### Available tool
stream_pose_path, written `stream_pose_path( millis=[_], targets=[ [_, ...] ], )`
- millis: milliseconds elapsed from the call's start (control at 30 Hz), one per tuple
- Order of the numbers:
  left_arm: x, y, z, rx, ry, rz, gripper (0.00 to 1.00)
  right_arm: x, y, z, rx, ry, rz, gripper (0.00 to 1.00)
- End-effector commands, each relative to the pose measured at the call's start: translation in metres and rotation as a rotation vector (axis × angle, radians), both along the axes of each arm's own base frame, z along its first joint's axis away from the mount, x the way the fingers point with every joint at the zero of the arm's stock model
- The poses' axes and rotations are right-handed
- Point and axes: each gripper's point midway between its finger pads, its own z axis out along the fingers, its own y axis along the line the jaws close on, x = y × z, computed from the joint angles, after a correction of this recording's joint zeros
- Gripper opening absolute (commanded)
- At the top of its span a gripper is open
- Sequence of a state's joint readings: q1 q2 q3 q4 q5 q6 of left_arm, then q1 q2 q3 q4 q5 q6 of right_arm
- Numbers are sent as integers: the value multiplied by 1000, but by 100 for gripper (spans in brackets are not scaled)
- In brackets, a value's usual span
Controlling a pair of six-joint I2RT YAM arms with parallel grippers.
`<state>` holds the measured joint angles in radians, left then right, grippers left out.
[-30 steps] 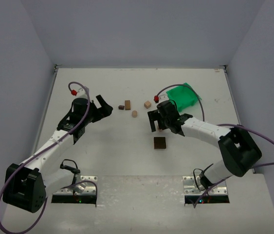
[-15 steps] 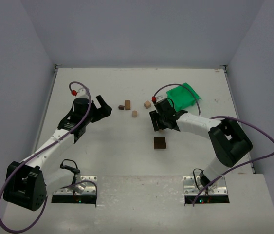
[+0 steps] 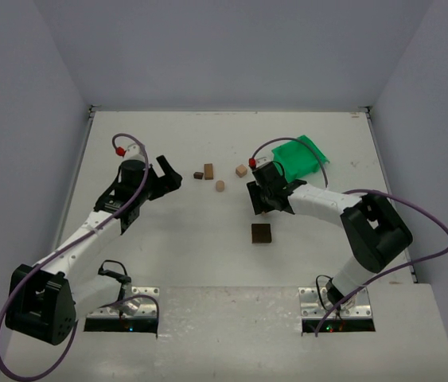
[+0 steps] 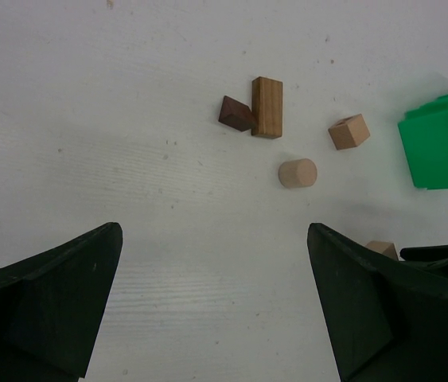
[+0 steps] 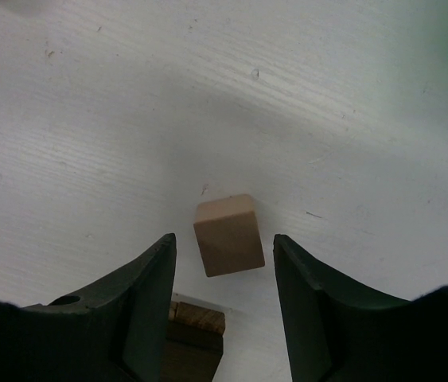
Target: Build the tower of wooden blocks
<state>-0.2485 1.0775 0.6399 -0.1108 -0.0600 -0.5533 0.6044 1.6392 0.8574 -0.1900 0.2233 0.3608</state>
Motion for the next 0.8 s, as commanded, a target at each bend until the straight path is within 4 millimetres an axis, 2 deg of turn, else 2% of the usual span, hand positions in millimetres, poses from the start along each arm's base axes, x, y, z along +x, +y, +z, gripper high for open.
stream_pose_path(
  millis=[0, 200, 333, 433, 667, 767],
  targets=[
    [7, -1, 26, -4, -81, -2, 100, 6, 2, 2, 4, -10, -10, 48],
    [6, 0, 26, -4, -84, -2, 100, 5, -1, -2, -14, 0, -17, 46],
    [6, -1, 27, -7, -86, -8, 100, 5, 1, -3, -9, 6, -7, 36],
    [6, -2, 27, -9, -85, -11, 100, 7, 6, 3, 7, -2, 8, 25],
    [4, -4, 28, -16, -91, -24, 100, 18, 10, 22, 8, -26, 13, 14],
    [3, -4, 30, -18, -100, -25, 100, 12, 13, 31, 40, -23, 7, 14]
  ],
)
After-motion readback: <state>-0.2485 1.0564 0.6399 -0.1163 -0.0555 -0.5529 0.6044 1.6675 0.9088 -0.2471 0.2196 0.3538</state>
